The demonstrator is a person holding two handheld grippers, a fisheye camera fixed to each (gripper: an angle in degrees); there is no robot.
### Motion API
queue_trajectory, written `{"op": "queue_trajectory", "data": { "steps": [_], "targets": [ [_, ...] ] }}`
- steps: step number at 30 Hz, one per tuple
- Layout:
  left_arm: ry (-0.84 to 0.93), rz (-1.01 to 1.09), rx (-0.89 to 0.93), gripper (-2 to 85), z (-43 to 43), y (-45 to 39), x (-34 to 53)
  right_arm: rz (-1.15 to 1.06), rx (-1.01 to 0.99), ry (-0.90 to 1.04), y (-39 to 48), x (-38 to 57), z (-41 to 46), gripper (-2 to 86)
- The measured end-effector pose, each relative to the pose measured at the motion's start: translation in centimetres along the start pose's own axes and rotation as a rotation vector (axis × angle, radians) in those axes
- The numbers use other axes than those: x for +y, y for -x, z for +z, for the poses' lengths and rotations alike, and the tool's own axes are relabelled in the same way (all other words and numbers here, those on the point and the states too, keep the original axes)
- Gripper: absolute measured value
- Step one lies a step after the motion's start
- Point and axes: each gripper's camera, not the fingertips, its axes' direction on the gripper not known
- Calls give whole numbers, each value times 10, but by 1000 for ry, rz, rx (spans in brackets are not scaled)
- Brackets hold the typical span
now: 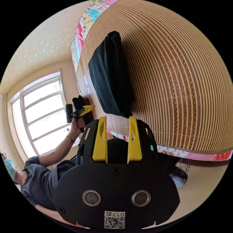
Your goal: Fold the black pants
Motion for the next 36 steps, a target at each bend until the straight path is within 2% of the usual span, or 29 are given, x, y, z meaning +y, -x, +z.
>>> {"op": "queue_trajectory", "data": {
  "steps": [5,11,13,16,22,28,36],
  "targets": [
    [-3,85,-56,153,-10,15,-87,3,-19,-42,5,-61,-12,173],
    [100,101,-71,136,13,49,-139,63,-76,22,-7,-98,13,172],
    [84,98,-48,126,12,58,-138,77,-43,-25,-7,-87,15,152],
    [69,3,34,103,7,85,-129,138,-95,-4,-15,-68,14,120],
    [241,70,89,40,5,103,-93,125,-205,41,-22,3,-4,80],
    [375,151,59,39,9,80,-45,170,-304,52,-29,76,-38,69],
    [360,254,43,41,20,22,-23,152,-431,-72,-48,123,-112,64]
  ]
}}
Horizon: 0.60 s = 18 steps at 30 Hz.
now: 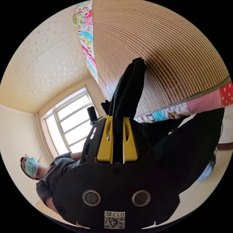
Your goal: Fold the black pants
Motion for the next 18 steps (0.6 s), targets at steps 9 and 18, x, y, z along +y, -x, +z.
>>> {"op": "queue_trajectory", "data": {
  "steps": [9,18],
  "targets": [
    [-69,130,-17,41,57,-126,-89,-194,-75,-156,34,28,-160,61],
    [-220,346,10,44,164,-285,-247,-427,173,-388,83,53,-341,68]
  ]
}}
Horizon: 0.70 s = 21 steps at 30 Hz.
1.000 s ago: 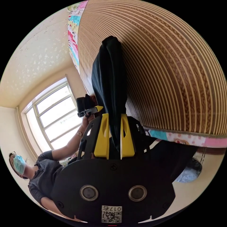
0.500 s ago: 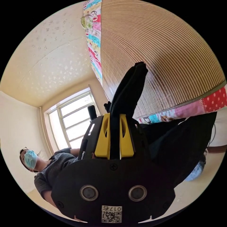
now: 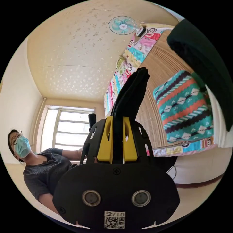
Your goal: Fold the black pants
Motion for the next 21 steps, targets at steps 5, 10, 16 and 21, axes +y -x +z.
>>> {"op": "queue_trajectory", "data": {
  "steps": [5,10,16,21],
  "targets": [
    [154,-197,-130,55,125,18,-41,205,668,-56,-28,4,-6,63],
    [352,-205,-351,46,169,33,3,101,806,-147,-16,48,56,14],
    [503,-486,-587,3,84,119,126,79,410,77,-39,90,175,5],
    [392,-1007,-758,-9,-67,157,263,-94,397,276,4,107,270,4]
  ]
}}
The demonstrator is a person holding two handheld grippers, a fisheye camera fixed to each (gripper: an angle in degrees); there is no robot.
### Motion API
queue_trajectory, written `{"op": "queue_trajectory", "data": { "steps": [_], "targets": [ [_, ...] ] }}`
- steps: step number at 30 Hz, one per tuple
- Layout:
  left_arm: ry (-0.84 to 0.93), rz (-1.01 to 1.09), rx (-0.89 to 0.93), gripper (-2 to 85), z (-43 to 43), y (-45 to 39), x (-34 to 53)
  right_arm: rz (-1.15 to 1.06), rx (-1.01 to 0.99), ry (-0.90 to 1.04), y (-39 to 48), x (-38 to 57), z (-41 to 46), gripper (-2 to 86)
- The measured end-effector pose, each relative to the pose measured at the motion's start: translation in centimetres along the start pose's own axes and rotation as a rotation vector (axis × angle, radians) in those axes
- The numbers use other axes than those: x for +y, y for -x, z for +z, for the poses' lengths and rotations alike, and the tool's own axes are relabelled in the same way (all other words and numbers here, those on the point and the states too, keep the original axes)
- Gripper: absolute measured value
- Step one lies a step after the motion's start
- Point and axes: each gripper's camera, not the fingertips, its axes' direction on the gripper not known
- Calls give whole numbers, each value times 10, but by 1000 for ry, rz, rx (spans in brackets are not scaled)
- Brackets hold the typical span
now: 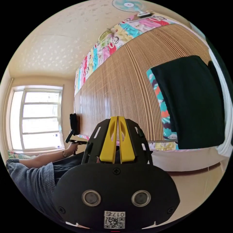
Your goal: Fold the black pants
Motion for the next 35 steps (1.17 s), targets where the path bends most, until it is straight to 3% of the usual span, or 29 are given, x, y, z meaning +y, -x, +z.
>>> {"op": "queue_trajectory", "data": {
  "steps": [3,5,8,10,12,14,19,22,27,35],
  "targets": [
    [-93,-367,194,-10,-10,100,56,-204,152,10,79,-8,11,4],
    [-190,-555,371,-10,-3,143,103,-367,276,-79,138,-4,5,4],
    [-254,-665,558,-10,24,158,146,-566,437,-351,229,16,-7,4],
    [-252,-719,631,-10,45,158,166,-654,376,-569,278,35,-11,4],
    [-210,-767,691,-9,65,163,181,-712,228,-636,300,42,-7,4],
    [-180,-815,754,-9,74,186,194,-741,53,-584,314,39,6,4],
    [-332,-754,736,0,41,235,206,-744,-472,-247,332,21,101,4],
    [-443,-660,671,18,16,256,210,-690,-600,-98,346,24,169,4],
    [-612,-521,577,52,-35,295,222,-676,-654,-34,383,35,231,4],
    [-722,-309,114,121,-148,356,204,-541,-546,-179,399,67,251,3]
  ]
}}
